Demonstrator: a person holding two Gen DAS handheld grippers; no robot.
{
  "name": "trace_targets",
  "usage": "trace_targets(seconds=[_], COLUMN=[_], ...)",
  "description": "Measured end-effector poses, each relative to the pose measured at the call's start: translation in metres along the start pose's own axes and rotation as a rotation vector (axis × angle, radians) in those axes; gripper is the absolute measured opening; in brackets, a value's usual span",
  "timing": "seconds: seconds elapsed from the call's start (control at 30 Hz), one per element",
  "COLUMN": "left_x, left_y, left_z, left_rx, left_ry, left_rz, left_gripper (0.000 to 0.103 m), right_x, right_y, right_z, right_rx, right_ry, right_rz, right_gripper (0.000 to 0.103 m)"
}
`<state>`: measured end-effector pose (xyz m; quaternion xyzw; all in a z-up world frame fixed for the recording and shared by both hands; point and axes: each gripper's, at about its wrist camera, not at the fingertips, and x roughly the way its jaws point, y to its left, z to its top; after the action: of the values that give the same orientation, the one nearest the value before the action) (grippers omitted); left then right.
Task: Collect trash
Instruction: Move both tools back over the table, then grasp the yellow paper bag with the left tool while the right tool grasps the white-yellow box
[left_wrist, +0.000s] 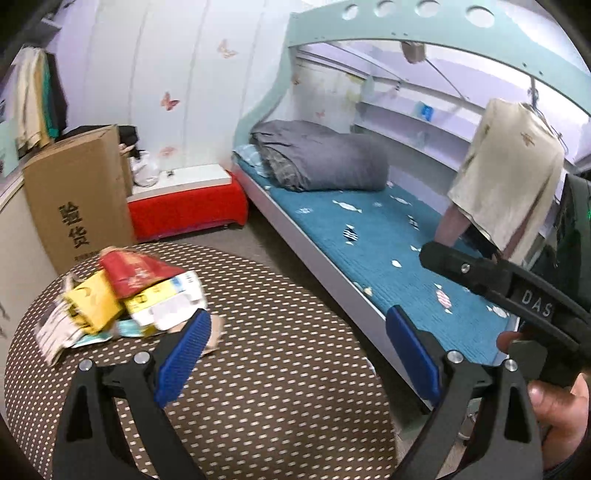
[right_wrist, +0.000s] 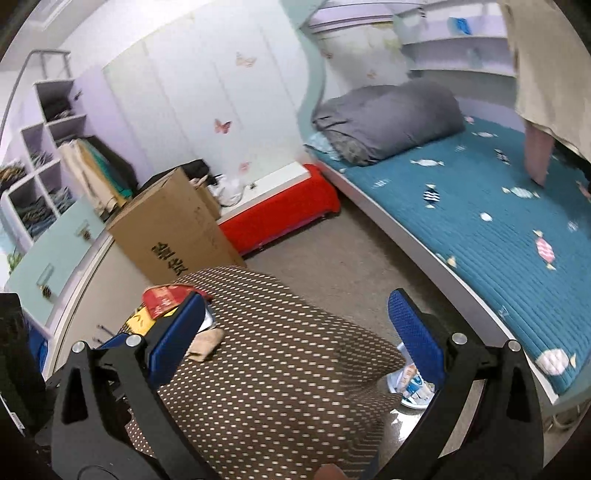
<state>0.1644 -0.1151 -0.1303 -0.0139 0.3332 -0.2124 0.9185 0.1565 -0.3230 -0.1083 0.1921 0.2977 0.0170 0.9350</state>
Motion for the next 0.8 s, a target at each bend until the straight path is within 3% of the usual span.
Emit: trace_targets(seconds=[0.37,0.8], left_x=[-0.033,-0.029], left_y=[0.084,0.182], left_z=[-0.023,-0.047], left_rx=[-0.115,-0.246], left_ry=[-0.035,-0.013], left_rz=[0.095,0.205], left_gripper=[0.093,0.093], right_x=[0.032,0.124], right_y=[0.062,0.128], right_z=[-0.014,-0.051], right_rx=[-0.133,-0.293], right_ry=[0.067,0.248], right_rz=[0.054,0.084], right_gripper=[0.097,0.097])
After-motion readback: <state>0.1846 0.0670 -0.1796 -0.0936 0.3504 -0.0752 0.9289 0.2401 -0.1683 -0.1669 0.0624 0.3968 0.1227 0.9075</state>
